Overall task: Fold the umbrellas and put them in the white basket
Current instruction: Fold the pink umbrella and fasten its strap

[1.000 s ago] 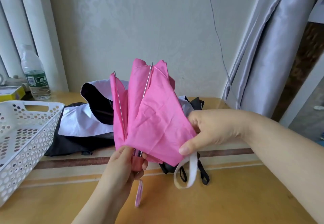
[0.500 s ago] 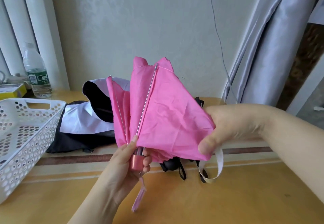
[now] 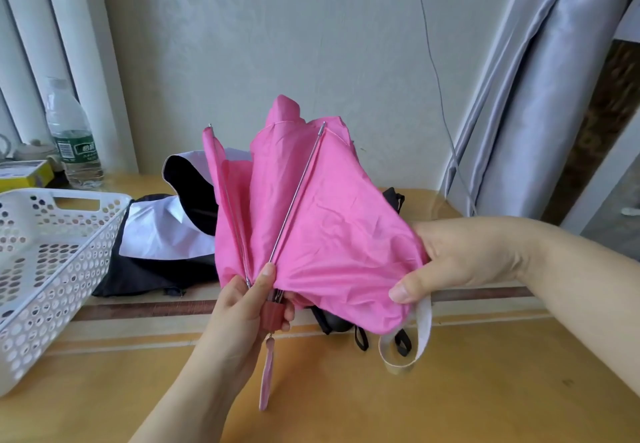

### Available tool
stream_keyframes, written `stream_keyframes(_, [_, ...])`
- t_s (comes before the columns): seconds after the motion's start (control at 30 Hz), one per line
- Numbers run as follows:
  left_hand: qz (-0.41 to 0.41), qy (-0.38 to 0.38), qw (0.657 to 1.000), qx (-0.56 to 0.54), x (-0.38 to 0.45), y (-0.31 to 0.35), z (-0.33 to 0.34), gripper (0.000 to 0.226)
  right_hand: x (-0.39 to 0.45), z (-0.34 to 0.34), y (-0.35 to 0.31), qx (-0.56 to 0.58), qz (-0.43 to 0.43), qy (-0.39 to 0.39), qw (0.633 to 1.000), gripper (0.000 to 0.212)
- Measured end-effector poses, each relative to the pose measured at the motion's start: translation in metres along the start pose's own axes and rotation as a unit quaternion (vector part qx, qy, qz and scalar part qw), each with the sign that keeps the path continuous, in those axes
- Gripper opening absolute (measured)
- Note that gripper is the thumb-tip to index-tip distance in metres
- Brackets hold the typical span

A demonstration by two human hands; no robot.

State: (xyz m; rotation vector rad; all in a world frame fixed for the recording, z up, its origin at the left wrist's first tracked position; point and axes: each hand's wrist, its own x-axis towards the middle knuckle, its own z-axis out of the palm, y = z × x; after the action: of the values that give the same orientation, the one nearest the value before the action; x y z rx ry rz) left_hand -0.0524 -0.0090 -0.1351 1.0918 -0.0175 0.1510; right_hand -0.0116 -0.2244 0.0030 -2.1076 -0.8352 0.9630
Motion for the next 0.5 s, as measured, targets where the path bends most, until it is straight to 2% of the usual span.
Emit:
stream_keyframes(0.1, [0.004, 0.002, 1.000, 0.020, -0.001, -0.002, 0.001, 0.021, -0.001, 0.005, -0.004, 0.053, 0.031, -0.034, 0.998, 0.024])
stream_keyframes(0.13, [0.005, 0.009, 1.000, 0.022, -0.001, -0.001, 0.001, 0.020, -0.003, 0.006, -0.006, 0.038, 0.049, -0.047, 0.997, 0.024])
stream_keyframes(0.2, [0.009, 0.033, 0.999, 0.013, 0.001, -0.003, -0.001, 0.019, -0.005, 0.010, -0.006, -0.085, 0.105, -0.059, 0.989, 0.022])
stream_keyframes(0.3, [0.012, 0.052, 0.999, -0.005, 0.003, -0.005, -0.002, 0.027, -0.008, 0.010, -0.007, -0.319, 0.236, -0.065, 0.916, 0.030])
stream_keyframes(0.33, [0.015, 0.045, 0.999, -0.008, 0.003, -0.005, -0.001, 0.030, -0.012, 0.006, -0.007, -0.362, 0.266, -0.053, 0.892, 0.034])
stream_keyframes(0.37, [0.022, 0.041, 0.999, -0.015, 0.003, -0.005, -0.001, 0.031, -0.015, 0.000, -0.004, -0.376, 0.277, -0.039, 0.883, 0.039])
stream_keyframes(0.43, [0.041, 0.037, 0.998, -0.033, 0.004, -0.002, 0.000, 0.027, -0.025, -0.013, 0.000, -0.292, 0.234, 0.037, 0.927, 0.046])
stream_keyframes(0.5, [0.048, 0.035, 0.997, -0.043, 0.004, -0.001, 0.002, 0.024, -0.030, -0.022, 0.005, -0.155, 0.143, 0.161, 0.964, 0.054])
